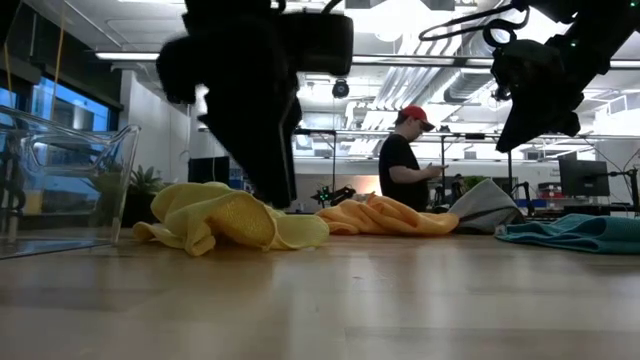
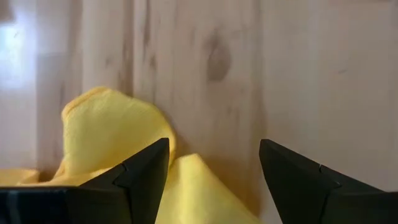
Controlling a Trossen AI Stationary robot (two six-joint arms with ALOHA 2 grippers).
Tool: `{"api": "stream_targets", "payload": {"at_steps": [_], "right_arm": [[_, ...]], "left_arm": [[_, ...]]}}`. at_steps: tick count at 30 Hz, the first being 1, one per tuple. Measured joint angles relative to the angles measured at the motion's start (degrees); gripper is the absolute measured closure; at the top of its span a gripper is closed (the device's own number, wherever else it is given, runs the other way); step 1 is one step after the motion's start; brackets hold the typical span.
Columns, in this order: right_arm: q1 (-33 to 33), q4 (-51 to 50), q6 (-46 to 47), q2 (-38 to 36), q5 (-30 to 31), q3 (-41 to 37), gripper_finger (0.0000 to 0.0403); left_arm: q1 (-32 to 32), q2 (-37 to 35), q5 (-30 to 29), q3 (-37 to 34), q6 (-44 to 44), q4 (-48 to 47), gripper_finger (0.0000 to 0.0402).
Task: Fold microfiber towels
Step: Fold the yellow towel
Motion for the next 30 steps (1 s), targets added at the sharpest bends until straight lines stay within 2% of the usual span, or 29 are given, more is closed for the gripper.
{"api": "stream_targets", "payload": {"at_steps": [4, 8, 10, 15, 19, 24, 30], "right_arm": [[0.01, -0.28, -0.02, 0.01, 0.11, 0.00, 0.0403], [0.00, -0.28, -0.04, 0.01, 1.55, 0.00, 0.0403], [0.00, -0.26, -0.03, 0.01, 2.48, 0.00, 0.0403], [0.01, -0.27, -0.04, 0.01, 2.97, 0.00, 0.0403], [0.02, -0.24, -0.04, 0.01, 2.97, 0.00, 0.0403], [0.02, -0.22, -0.02, 0.01, 3.60, 0.00, 0.0403], [0.01, 0.26, 0.04, 0.01, 4.62, 0.00, 0.0403]], "left_arm": [[-0.73, 0.69, -4.07, 0.13, 0.48, -2.70, 0.0161], [-1.75, 0.54, -10.98, 0.13, 3.60, -4.07, 0.0161], [-2.15, 0.37, -12.27, 0.13, 5.86, -4.36, 0.0161], [-2.17, 0.37, -11.52, 0.10, 7.46, -7.06, 0.0161], [-2.03, 0.37, -13.14, 0.10, 8.58, -8.85, 0.0161], [-2.03, 0.45, -6.37, 0.10, 13.26, -9.00, 0.0161], [-2.02, 3.06, -5.36, 0.13, 16.93, -7.64, 0.0161]]}}
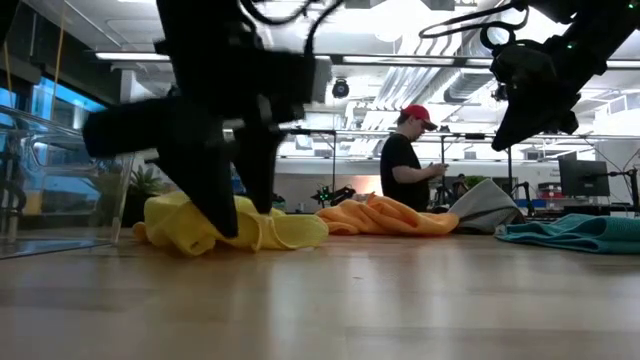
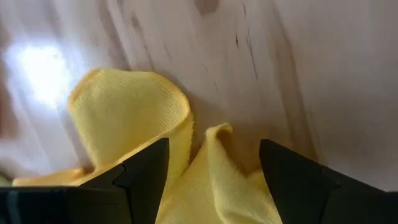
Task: Fold microfiber towels
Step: Fold the yellow towel
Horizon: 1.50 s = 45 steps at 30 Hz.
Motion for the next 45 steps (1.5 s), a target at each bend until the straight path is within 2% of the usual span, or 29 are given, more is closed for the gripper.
{"api": "stream_targets", "payload": {"at_steps": [7, 11, 27, 33, 40, 42, 45], "right_arm": [[-0.01, 0.72, 0.11, 0.00, 0.17, 0.00, 0.0403], [0.01, 0.83, 0.14, 0.00, 0.78, 0.00, 0.0403], [0.00, 0.82, 0.11, 0.00, 1.11, 0.00, 0.0403], [0.01, 0.75, -0.02, -0.02, 1.13, 0.00, 0.0403], [0.00, 0.30, -0.04, -0.02, 1.48, 0.02, 0.0403], [0.01, 0.24, -0.06, -0.02, 2.07, 0.02, 0.0403], [0.00, 0.27, -0.04, -0.02, 2.60, 0.02, 0.0403]], "left_arm": [[0.28, 1.39, -0.97, 0.00, -0.01, 1.76, 0.0162], [0.44, 1.39, -2.90, 0.00, 1.31, 3.06, 0.0183], [3.32, 0.91, 0.59, 0.42, 5.12, 2.43, 0.0392], [3.32, 0.77, 0.77, 3.99, 5.83, 0.06, 0.0396], [4.36, -3.54, 2.57, 5.90, 9.78, -0.04, 0.0395], [5.39, -4.55, 5.54, 5.90, 12.04, 2.31, 0.0398], [7.42, -5.36, 13.55, 5.98, 14.76, 8.18, 0.0399]]}}
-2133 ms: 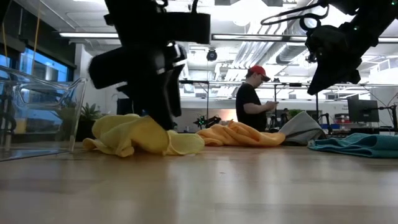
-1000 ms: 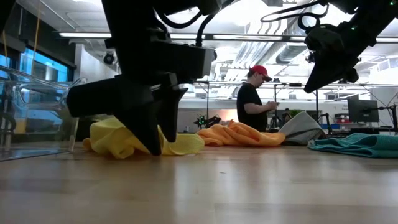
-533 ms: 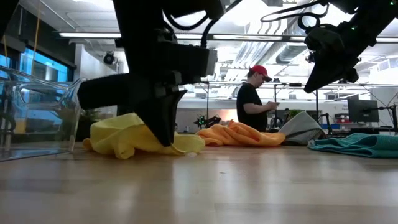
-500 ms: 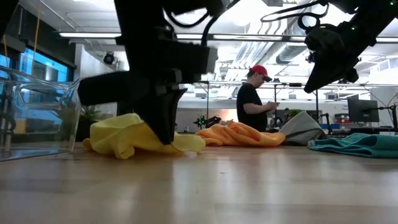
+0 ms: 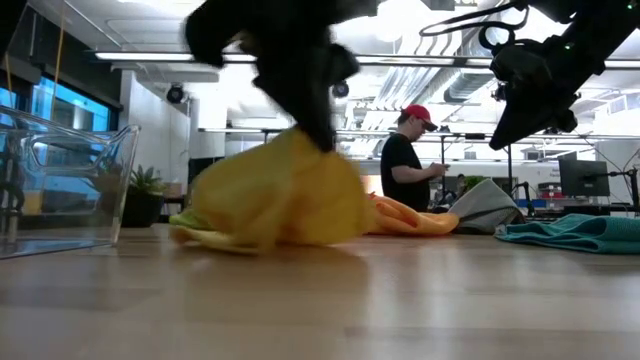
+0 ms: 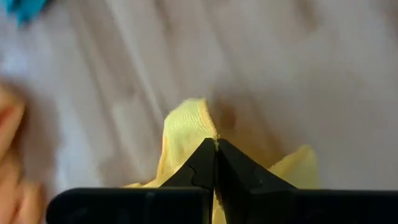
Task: Fold microfiber towels
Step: Fold the yellow towel
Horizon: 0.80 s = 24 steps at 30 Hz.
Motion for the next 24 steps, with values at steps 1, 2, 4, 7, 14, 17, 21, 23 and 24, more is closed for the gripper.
{"api": "stream_targets", "payload": {"at_steps": [1, 2, 4, 7, 14, 17, 21, 23, 24], "right_arm": [[-0.01, 0.00, 0.00, 0.00, 0.04, 0.00, 0.0403], [0.00, 0.02, 0.01, 0.00, 0.04, 0.00, 0.0403], [0.01, 0.07, 0.15, 0.00, 0.04, 0.00, 0.0403], [0.00, 0.12, 0.33, 0.00, 0.04, 0.00, 0.0403], [-0.01, 1.07, 1.62, 0.00, -0.03, 0.00, 0.0403], [-0.01, 3.67, 2.98, 0.00, -1.52, 0.00, 0.0402], [0.15, 12.89, 2.54, 0.88, -10.53, 0.08, 0.0389], [1.16, 16.04, 1.97, 2.36, -14.85, 0.08, 0.0371], [1.93, 17.29, 1.68, 3.34, -16.45, 0.09, 0.0359]], "left_arm": [[0.60, -0.02, 2.32, 0.00, 0.85, 1.76, 0.0399], [1.23, -0.02, 4.02, -0.04, 1.61, 3.60, 0.0399], [2.19, -0.03, 4.91, -0.06, 3.17, 8.19, 0.0400], [3.22, -0.13, 2.81, 0.15, 5.70, 12.58, 0.0400], [4.54, -0.13, 2.19, 0.43, 7.17, 11.54, 0.0398], [4.48, -0.13, 1.93, 0.43, 7.24, 11.11, 0.0393], [4.44, 0.23, -0.82, 0.41, 5.76, 10.54, 0.0397], [4.86, 0.24, -1.35, 0.38, 4.51, 10.02, 0.0399], [5.14, 0.24, -1.47, 0.38, 3.66, 10.07, 0.0399]]}}
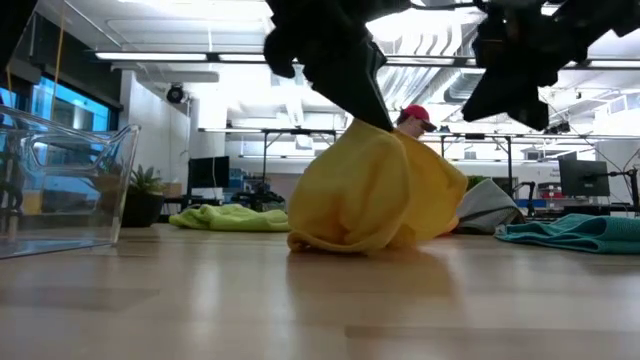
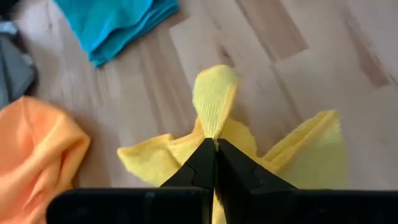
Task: Fold microfiber towels
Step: Fold the yellow towel
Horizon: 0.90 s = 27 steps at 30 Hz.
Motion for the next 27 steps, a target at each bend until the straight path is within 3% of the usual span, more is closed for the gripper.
{"api": "stream_targets", "payload": {"at_steps": [6, 9, 11, 19, 27], "right_arm": [[7.11, 4.59, -3.85, 7.87, -5.51, 0.40, 0.0259], [11.42, 3.10, -6.50, 12.98, -2.34, 2.91, 0.0216], [14.44, 1.33, -8.15, 16.62, 2.82, 4.89, 0.0199], [23.81, 0.84, -20.56, 30.96, 19.49, 10.41, 0.0190], [25.25, 0.82, -20.82, 42.61, 29.59, 13.89, 0.0200]], "left_arm": [[1.64, 0.02, -0.14, 0.00, -5.91, -0.52, 0.0400], [2.17, 0.02, 0.18, 0.00, -7.89, -1.15, 0.0401], [2.45, 0.02, 0.66, 0.00, -8.79, -1.25, 0.0401], [2.43, 0.02, 0.73, 0.00, -10.42, -1.30, 0.0401], [2.43, 0.04, 0.89, 0.00, -11.62, -1.29, 0.0401]]}}
